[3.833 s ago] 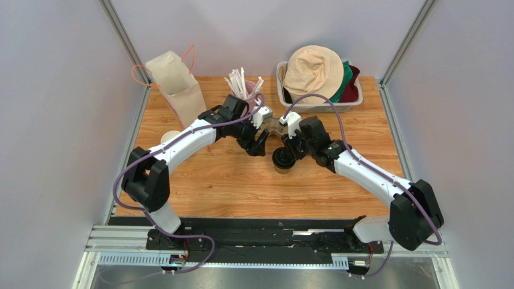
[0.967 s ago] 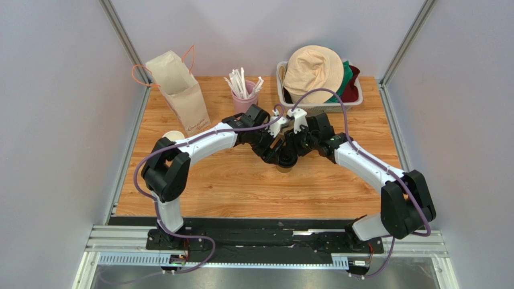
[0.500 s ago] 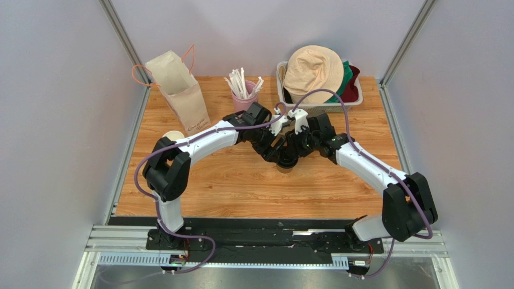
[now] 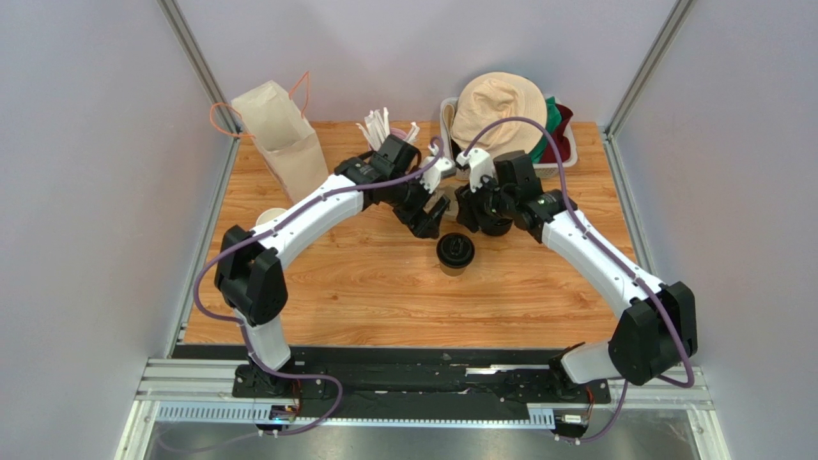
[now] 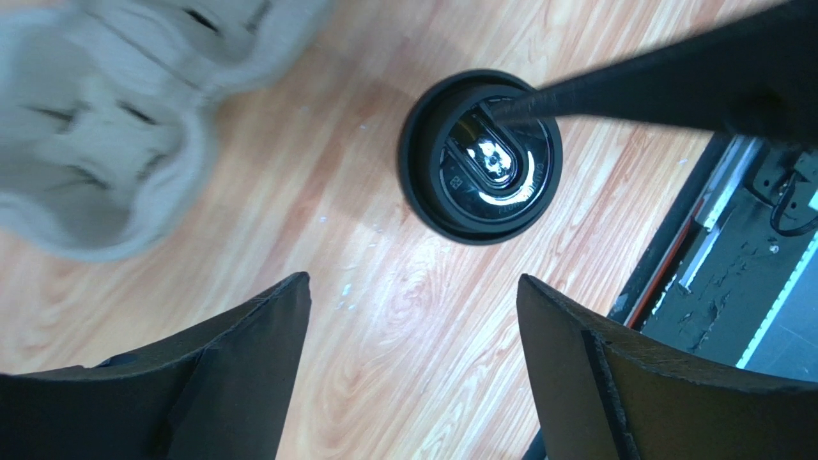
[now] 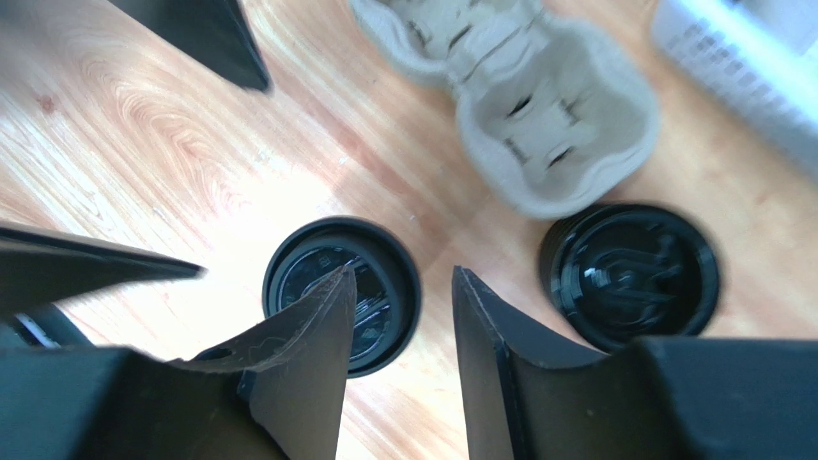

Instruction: Pack the takeout coffee

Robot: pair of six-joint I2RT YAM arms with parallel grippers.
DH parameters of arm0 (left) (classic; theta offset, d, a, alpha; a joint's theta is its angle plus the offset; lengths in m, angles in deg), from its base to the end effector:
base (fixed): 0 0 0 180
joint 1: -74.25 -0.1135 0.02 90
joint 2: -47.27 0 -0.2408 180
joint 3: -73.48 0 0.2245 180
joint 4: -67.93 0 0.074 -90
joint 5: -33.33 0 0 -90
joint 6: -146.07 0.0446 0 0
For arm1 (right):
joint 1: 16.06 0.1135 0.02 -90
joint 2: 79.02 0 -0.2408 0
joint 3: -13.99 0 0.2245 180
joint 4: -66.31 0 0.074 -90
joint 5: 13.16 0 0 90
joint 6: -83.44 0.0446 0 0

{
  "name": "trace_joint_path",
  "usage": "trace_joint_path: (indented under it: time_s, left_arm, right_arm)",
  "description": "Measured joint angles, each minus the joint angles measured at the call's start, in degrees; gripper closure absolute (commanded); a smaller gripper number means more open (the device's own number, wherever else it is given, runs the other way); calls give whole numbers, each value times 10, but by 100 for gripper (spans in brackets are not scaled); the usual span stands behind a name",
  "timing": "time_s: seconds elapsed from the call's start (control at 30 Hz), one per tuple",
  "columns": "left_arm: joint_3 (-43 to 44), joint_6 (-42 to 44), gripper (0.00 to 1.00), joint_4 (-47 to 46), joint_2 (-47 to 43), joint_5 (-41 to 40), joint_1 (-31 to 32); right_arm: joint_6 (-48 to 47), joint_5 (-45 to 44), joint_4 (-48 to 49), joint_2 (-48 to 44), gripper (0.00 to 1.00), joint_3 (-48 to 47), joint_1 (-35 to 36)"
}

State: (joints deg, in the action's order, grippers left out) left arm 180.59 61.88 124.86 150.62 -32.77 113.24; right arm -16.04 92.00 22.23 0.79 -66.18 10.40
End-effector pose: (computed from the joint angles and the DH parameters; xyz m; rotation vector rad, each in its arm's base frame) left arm 0.2750 -0.2458 0.2706 1.1335 2.2804 -0.7568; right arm 0.2513 0.1381 0.2710 -0.8491 2.1862 0.4559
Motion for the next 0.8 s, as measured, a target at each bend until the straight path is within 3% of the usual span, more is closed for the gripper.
trace_joint_path:
  time_s: [0.27, 0.43, 0.8]
  left_arm:
    - [46, 27, 2, 45, -105, 8, -97]
    - [55, 57, 1, 65, -178, -43, -163]
    - [55, 99, 1, 77, -234, -106, -185]
  right_arm:
    - [-106, 17, -108, 70, 53, -107, -31]
    - [-142, 16, -195, 136, 54, -178, -34]
    - [-247, 13, -293, 146, 60, -226, -32]
